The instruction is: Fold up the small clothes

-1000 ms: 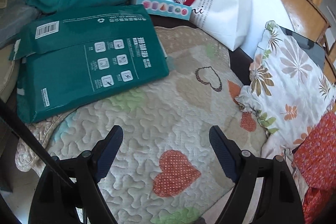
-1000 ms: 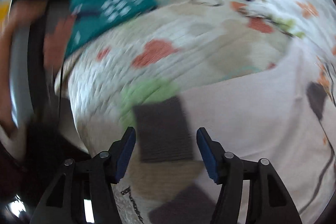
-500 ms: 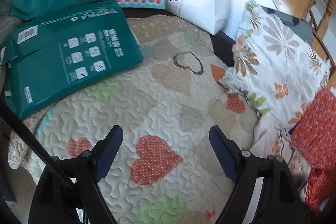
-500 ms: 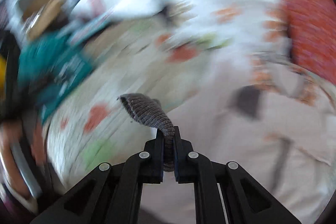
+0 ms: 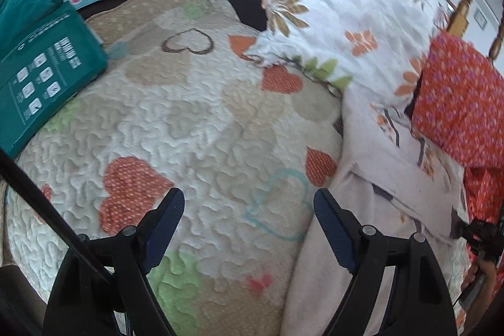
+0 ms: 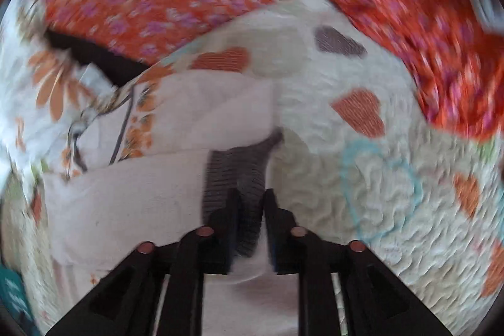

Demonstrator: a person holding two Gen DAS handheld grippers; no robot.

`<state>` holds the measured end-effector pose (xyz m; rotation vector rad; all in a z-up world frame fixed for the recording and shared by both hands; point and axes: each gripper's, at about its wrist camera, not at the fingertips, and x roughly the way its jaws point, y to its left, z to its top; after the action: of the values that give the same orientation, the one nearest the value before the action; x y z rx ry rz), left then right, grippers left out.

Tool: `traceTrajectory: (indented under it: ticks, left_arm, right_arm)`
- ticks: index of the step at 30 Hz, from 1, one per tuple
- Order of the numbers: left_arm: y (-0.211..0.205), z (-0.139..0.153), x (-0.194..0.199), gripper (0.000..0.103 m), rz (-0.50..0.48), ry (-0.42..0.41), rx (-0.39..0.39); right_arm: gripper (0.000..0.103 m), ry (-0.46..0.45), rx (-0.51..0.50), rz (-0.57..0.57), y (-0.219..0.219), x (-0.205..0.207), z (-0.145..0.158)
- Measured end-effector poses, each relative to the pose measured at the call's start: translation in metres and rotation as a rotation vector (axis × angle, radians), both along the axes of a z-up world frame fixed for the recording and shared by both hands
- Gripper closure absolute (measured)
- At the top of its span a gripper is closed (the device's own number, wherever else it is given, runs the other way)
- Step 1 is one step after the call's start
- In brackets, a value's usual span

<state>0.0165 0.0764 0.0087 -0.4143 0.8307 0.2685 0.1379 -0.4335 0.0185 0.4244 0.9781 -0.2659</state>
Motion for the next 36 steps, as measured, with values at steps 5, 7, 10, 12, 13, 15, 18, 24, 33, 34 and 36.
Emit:
traceTrajectory:
  ticks: [5,7,10,12,13,15,18,24,33,34,36]
  left_arm:
    - [-0.020,-0.006,0.010,0.020,-0.092,0.034,0.005]
    - [-0.027,-0.011,0.011,0.020,-0.126,0.051,-0.005]
    - [-0.034,-0.018,0.012,0.020,-0.161,0.074,-0.044]
    - [-0.038,-0.025,0.012,0.020,-0.190,0.092,-0.076]
    - [-0.040,-0.028,0.011,0.020,-0.204,0.100,-0.089]
    - [-0.045,-0.037,0.009,0.020,-0.237,0.118,-0.128]
    - [-0.049,-0.055,0.005,0.022,-0.271,0.168,-0.237]
    - [-0.059,-0.071,-0.011,0.026,-0.274,0.179,-0.331]
    - [-0.082,-0.078,-0.047,0.039,-0.342,0.144,-0.376]
    - [-0.082,-0.078,-0.052,0.039,-0.337,0.134,-0.390]
    - [-0.078,-0.080,-0.059,0.040,-0.323,0.117,-0.437]
  right_arm:
    - [0.055,-0.022,0.005,0.021,-0.009,-0.037,0.014]
    - [0.055,0.003,0.009,0.058,-0.014,-0.056,0.014]
    - [0.055,0.030,0.039,0.098,-0.014,-0.087,0.008]
    - [0.055,0.044,0.076,0.122,-0.013,-0.107,-0.001]
    - [0.055,0.051,0.098,0.136,-0.012,-0.120,-0.006]
    - [0.055,0.060,0.137,0.157,-0.010,-0.141,-0.015]
    - [0.055,0.080,0.205,0.170,-0.007,-0.169,-0.034]
    - [0.049,0.005,0.242,0.153,-0.003,-0.203,-0.043]
    - [0.047,-0.059,0.417,0.232,-0.004,-0.220,-0.050]
    - [0.047,-0.062,0.482,0.240,-0.004,-0.222,-0.055]
    - [0.047,-0.071,0.537,0.242,-0.002,-0.226,-0.060]
